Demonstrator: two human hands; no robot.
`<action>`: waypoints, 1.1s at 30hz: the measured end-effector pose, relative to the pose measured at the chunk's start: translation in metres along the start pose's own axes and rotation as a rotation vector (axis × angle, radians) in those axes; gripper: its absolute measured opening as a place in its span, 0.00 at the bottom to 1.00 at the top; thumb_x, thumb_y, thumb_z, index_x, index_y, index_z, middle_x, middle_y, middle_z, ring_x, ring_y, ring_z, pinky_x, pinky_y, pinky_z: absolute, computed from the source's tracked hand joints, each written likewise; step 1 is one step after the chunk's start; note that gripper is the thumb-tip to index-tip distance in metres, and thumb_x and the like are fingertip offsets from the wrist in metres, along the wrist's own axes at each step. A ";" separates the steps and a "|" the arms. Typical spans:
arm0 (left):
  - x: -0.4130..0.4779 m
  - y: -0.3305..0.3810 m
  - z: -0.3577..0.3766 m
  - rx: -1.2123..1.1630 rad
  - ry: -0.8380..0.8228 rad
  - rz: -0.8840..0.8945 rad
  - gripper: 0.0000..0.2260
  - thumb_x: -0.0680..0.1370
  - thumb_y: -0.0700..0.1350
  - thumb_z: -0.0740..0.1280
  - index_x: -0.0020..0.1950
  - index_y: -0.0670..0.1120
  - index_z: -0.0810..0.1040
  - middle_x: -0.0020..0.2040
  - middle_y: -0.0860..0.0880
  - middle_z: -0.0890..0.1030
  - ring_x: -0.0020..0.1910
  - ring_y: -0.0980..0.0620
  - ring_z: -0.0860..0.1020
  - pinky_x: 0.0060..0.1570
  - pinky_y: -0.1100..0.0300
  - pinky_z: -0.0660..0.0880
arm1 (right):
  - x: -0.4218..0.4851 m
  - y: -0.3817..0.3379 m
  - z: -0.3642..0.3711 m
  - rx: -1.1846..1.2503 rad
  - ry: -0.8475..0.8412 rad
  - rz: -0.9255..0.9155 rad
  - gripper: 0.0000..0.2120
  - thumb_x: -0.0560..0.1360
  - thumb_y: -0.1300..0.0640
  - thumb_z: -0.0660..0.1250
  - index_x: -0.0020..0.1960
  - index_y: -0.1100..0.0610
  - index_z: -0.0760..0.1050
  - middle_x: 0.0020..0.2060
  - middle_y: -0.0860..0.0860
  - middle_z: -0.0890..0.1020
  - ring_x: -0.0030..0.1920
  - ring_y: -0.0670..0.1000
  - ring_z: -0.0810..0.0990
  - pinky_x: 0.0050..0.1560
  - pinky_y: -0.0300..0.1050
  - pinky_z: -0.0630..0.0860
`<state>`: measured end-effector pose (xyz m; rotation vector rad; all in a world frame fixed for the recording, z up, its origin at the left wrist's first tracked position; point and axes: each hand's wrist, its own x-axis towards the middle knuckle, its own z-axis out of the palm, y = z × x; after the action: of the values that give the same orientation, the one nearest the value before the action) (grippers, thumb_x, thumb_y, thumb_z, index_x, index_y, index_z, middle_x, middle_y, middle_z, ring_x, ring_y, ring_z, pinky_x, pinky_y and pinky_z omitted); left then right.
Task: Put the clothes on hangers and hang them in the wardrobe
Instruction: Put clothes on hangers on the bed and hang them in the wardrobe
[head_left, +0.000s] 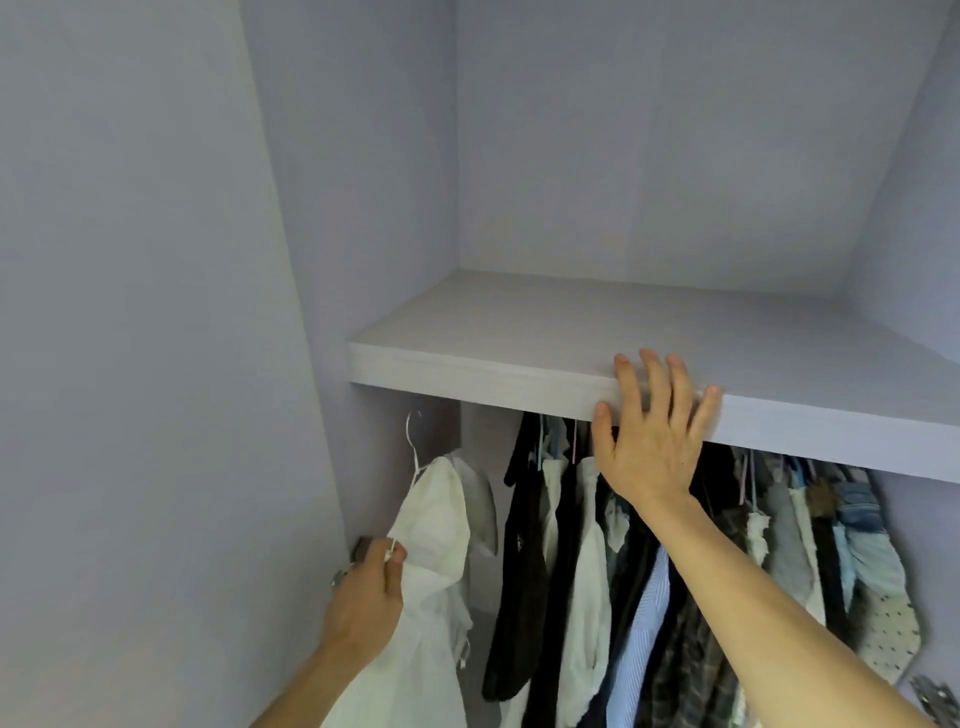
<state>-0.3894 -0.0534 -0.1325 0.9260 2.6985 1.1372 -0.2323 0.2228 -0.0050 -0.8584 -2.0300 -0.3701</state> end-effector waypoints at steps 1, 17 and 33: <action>-0.016 -0.008 -0.004 0.027 -0.005 0.002 0.12 0.85 0.53 0.52 0.60 0.50 0.71 0.52 0.48 0.81 0.50 0.45 0.80 0.56 0.48 0.76 | -0.003 -0.003 -0.004 0.042 -0.019 -0.019 0.30 0.79 0.44 0.55 0.79 0.53 0.59 0.78 0.55 0.60 0.79 0.58 0.53 0.76 0.65 0.41; -0.349 -0.057 -0.052 0.390 0.060 -0.251 0.12 0.83 0.58 0.48 0.59 0.54 0.66 0.50 0.51 0.83 0.46 0.41 0.80 0.43 0.49 0.77 | -0.281 -0.158 -0.094 1.093 -1.142 -0.398 0.27 0.78 0.36 0.59 0.74 0.44 0.64 0.69 0.39 0.67 0.51 0.38 0.80 0.59 0.47 0.76; -0.669 -0.027 -0.086 0.398 0.700 -0.881 0.11 0.80 0.52 0.61 0.47 0.47 0.78 0.51 0.53 0.77 0.51 0.55 0.74 0.46 0.73 0.67 | -0.472 -0.296 -0.316 1.381 -1.186 -1.325 0.16 0.77 0.34 0.59 0.41 0.45 0.72 0.39 0.42 0.75 0.38 0.43 0.77 0.40 0.48 0.78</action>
<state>0.1182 -0.4937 -0.1963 -0.8094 3.2789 0.7951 -0.0658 -0.3670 -0.1926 1.5216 -2.7493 1.0638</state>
